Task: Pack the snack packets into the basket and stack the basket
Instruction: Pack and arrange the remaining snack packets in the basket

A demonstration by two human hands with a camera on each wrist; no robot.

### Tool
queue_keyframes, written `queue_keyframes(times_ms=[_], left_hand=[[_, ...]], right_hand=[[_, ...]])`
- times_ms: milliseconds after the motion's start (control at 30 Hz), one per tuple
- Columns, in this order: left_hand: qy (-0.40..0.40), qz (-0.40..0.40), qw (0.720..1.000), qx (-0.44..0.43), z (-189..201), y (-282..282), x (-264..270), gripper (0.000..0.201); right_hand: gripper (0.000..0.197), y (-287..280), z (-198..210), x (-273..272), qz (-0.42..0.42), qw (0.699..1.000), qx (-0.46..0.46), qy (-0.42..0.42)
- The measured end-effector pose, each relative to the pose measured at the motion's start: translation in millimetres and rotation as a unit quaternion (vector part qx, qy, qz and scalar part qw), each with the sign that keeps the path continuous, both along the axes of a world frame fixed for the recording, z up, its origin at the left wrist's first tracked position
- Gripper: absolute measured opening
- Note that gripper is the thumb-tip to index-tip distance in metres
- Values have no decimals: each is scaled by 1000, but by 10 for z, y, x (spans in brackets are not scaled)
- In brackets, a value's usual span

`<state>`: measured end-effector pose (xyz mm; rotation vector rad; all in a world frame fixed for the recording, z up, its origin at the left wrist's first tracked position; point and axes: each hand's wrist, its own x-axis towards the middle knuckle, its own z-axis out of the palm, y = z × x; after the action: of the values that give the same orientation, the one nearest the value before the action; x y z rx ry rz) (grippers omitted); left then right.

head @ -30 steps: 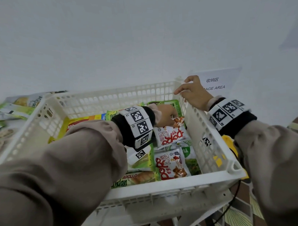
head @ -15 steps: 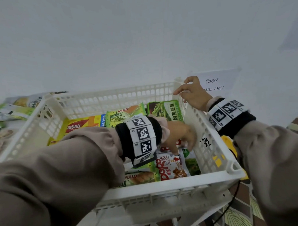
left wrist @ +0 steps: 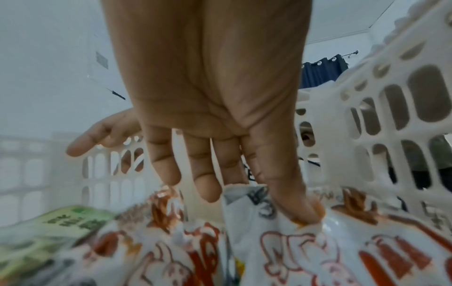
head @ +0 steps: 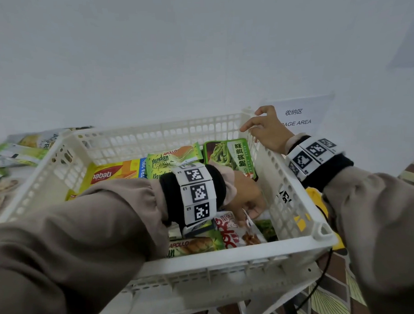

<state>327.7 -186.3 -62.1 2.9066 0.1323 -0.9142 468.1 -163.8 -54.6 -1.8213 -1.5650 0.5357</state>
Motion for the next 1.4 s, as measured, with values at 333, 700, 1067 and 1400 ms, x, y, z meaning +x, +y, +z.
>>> queue_keyframes(times_ms=[333,700,1067,1400], left_hand=[[-110,153,976,-108,119,78,-159,15],[-42,180,982,-36,-55,-249,-133,41],[-79,258,959,83,114,163,-145,47],[-82,262,961,-34,183,263,-77,30]], right_hand=[[30,-6,9,-7,-2,1000,-5,-3],[30,-4,11,-9,0,1000,-7,0],[30,-9,14,-6,4,1000,-6,3],[29,4,-1,7,3,1000,-3,4]])
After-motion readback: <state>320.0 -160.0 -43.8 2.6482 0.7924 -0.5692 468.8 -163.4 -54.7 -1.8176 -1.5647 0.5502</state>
